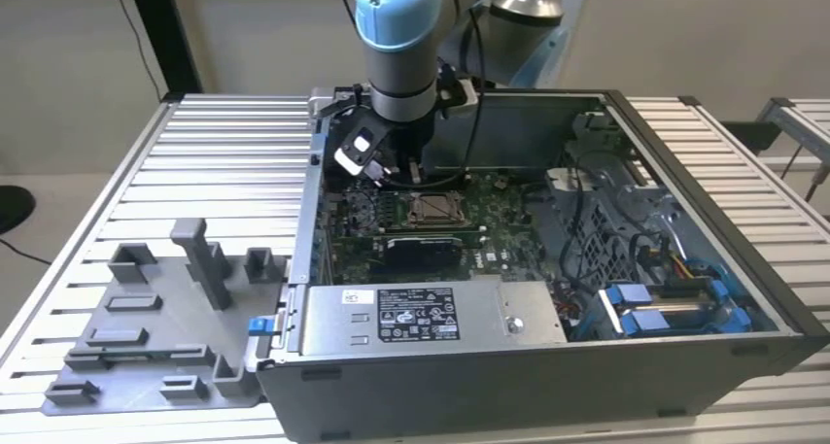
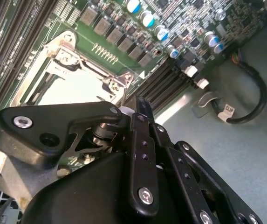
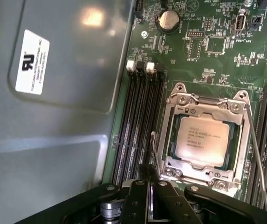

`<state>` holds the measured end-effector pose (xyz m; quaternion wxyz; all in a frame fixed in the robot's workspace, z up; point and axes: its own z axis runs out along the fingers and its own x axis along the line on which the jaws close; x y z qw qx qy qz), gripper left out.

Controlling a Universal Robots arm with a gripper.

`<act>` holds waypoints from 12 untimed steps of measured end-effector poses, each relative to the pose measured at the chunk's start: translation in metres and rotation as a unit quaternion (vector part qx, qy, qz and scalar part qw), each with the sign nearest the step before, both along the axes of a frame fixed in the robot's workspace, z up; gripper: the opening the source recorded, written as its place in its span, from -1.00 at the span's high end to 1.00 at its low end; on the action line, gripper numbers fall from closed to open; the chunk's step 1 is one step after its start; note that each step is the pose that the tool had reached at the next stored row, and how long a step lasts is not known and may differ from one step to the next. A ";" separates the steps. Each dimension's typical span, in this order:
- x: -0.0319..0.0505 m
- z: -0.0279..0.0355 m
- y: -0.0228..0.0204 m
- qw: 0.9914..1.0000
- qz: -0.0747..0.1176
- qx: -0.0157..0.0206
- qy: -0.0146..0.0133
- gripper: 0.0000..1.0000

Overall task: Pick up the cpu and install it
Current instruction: 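Install the first cpu locking lever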

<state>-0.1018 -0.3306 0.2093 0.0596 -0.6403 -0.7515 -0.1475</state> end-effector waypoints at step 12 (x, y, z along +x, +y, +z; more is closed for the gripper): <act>0.0140 0.0000 -0.0022 1.000 0.000 0.000 0.003 1.00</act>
